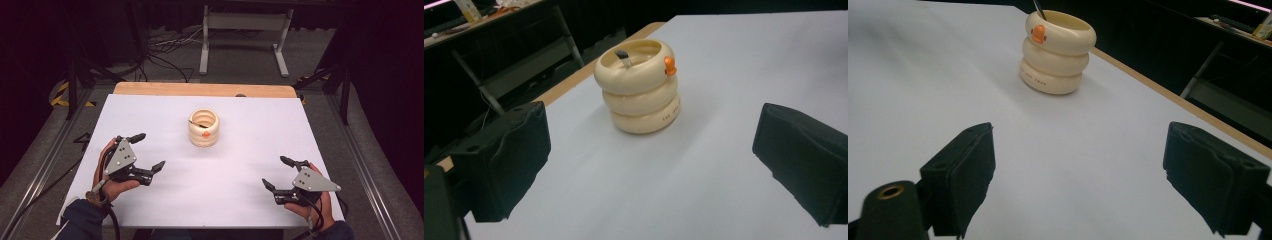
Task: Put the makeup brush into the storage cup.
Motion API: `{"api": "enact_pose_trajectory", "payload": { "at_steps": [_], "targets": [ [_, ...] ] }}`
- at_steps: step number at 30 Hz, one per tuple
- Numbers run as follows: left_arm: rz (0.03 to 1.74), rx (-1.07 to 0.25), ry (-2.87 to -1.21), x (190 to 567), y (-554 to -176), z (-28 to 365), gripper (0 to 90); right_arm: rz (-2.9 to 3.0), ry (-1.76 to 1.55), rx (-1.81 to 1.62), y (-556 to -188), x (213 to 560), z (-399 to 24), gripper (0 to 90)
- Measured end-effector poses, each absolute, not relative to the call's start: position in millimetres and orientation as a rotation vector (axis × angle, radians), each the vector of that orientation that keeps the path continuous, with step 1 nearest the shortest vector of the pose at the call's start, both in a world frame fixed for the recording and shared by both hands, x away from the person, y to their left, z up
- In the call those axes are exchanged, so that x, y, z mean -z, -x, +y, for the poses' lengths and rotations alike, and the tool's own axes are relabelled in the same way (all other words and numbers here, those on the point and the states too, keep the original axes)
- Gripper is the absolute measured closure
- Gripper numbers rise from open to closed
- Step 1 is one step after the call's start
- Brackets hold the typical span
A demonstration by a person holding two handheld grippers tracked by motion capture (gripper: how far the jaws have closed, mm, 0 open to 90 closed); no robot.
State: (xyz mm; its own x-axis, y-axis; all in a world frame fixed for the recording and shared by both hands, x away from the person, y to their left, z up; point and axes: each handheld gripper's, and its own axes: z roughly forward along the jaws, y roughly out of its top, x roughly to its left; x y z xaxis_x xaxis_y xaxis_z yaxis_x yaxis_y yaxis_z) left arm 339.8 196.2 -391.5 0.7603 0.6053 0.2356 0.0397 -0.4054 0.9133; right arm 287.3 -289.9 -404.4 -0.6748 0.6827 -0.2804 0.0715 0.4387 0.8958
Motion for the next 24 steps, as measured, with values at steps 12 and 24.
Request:
{"api": "enact_pose_trajectory", "payload": {
  "at_steps": [12,24],
  "targets": [
    [0.544,-0.675,-1.924,402.4,-326.5,222.0,2.6,2.067,-0.637,-1.227,-288.7,406.0,-289.6,14.0],
    [0.588,-0.672,-1.951,414.4,-310.1,241.0,2.7,2.067,-0.635,-1.223,-287.5,405.5,-289.1,13.9]
  ]
}}
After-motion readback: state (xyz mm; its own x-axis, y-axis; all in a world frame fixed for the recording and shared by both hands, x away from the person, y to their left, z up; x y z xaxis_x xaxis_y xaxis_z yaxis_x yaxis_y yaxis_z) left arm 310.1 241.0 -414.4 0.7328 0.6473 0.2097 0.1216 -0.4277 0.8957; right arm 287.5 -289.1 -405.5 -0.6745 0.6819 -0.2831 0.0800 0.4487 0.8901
